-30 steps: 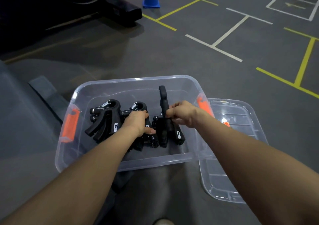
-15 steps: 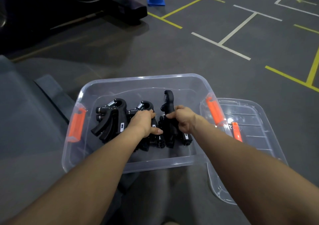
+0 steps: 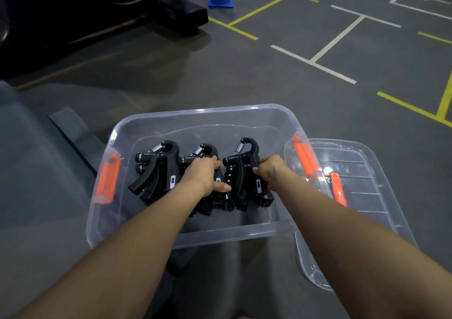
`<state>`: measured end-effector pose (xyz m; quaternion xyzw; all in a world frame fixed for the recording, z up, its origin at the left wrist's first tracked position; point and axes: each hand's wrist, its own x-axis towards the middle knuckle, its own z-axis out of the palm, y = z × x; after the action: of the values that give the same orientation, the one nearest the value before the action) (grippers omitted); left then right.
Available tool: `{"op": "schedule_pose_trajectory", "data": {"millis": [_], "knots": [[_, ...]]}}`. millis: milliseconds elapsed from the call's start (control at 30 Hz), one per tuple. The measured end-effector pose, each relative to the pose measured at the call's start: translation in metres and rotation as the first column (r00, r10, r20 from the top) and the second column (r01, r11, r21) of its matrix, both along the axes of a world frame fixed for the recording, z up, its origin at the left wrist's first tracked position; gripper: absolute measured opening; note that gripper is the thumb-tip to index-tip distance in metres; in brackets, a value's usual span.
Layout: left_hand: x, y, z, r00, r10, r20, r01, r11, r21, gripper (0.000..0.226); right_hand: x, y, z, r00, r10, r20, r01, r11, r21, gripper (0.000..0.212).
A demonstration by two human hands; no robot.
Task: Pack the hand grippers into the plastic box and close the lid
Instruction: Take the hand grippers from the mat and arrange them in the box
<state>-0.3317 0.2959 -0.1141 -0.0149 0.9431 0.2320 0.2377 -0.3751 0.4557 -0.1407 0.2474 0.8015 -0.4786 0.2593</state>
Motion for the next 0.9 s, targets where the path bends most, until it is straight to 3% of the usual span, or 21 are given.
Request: {"op": "schedule_pose_trajectory", "data": {"millis": [100,300,433,533,733,900], "knots": [[-0.001,0.0,0.0,1.0,-0.003,0.0,0.003,1.0,0.0,0.083,-0.001,-0.001,-0.006,0.997,-0.021,-0.068,0.027,0.996,0.085,0.031],[-0.001,-0.001,-0.002,1.0,0.003,-0.005,-0.003,1.0,0.002,0.084,0.007,-0.001,0.007,0.98,0.028,-0.196,-0.021,0.999,0.039,0.058],[0.004,-0.001,-0.002,1.0,0.018,-0.004,-0.018,1.0,0.015,0.082,0.011,-0.008,0.015,0.964,0.074,-0.256,-0.059,0.996,0.069,0.053],[0.016,-0.002,0.006,0.997,0.017,-0.079,-0.018,1.0,-0.015,0.066,0.014,-0.019,0.033,0.955,0.117,-0.273,-0.096,0.992,0.088,0.045],[0.05,-0.061,0.064,0.934,0.23,-0.273,-0.235,0.972,0.016,0.037,0.034,-0.082,0.095,0.881,0.336,-0.333,-0.3,0.941,0.156,0.046],[0.115,-0.157,0.12,0.856,0.404,-0.322,-0.417,0.908,0.031,0.037,0.078,-0.185,0.156,0.733,0.533,-0.422,-0.482,0.845,0.23,0.042]]}}
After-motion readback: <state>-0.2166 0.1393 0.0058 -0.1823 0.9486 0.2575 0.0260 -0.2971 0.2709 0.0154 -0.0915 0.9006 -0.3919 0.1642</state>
